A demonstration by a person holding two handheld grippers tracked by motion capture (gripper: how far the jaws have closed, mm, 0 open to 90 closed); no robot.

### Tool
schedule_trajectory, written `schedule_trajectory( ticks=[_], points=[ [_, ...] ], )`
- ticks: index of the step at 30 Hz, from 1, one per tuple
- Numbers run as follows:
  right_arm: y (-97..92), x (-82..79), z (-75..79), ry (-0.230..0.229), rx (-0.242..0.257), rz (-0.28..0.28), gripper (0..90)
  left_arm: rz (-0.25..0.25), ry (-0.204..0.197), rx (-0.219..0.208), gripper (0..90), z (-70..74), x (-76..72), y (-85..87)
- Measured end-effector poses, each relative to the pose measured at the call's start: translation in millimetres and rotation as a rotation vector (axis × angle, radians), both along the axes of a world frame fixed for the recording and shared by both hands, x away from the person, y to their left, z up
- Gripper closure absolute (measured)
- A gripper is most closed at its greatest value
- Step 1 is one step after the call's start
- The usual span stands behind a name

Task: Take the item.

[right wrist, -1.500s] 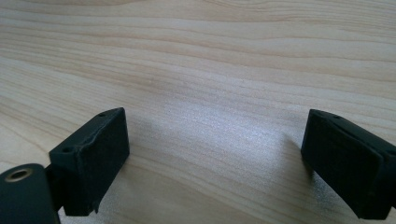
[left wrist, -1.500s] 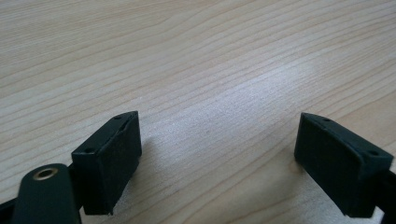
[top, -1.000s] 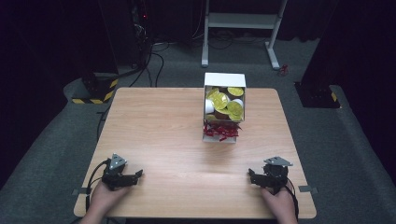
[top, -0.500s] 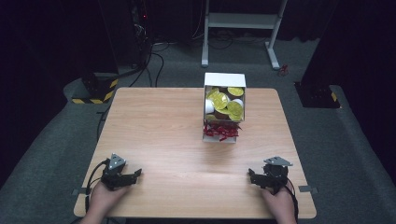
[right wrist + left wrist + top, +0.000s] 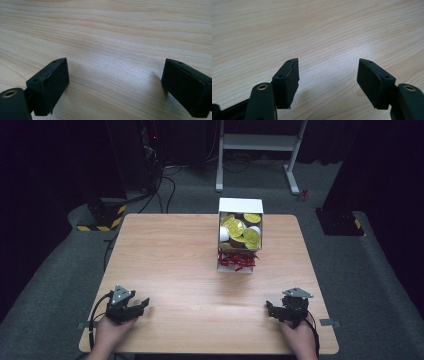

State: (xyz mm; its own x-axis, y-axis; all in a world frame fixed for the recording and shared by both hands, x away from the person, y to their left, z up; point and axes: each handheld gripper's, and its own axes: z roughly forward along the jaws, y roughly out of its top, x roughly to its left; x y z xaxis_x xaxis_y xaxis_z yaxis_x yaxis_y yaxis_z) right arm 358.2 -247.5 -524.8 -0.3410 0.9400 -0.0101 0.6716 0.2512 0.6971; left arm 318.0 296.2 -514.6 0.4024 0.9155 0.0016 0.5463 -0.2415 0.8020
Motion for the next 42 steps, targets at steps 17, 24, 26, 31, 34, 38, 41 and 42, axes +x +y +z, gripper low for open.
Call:
schedule_trajectory(
  ticks=[17,24,26,31,34,38,41,42],
  points=[
    [0.0,0.0,0.0,0.0,0.0,0.0,7.6,-0.04,-0.069,-0.038,40.5,9.9,-8.9,-8.2],
    [0.0,0.0,0.0,0.0,0.001,0.0,7.6,-0.057,-0.036,-0.052,37.4,10.3,-6.9,-19.3],
    [0.2,-0.1,0.0,0.002,0.003,-0.003,7.6,-0.083,-0.032,-0.047,35.7,12.2,-6.6,-24.4],
    [0.2,-0.1,0.0,0.002,0.003,-0.002,7.5,-0.091,-0.03,-0.022,34.9,18.3,-6.2,-38.3],
    [0.2,-0.1,0.0,0.002,0.002,-0.002,7.6,-0.085,-0.043,-0.023,34.7,24.4,-5.0,-49.4],
    [0.0,0.1,0.0,0.0,0.001,0.001,7.6,-0.083,-0.064,-0.021,34.8,34.9,-1.7,-66.5],
    [0.6,0.4,0.1,0.0,0.0,0.005,7.6,-0.088,-0.069,-0.022,34.7,40.9,1.1,-76.5],
    [0.6,0.3,0.1,0.001,0.0,0.005,7.7,-0.088,-0.069,-0.022,34.7,40.9,1.1,-76.5]
  ],
)
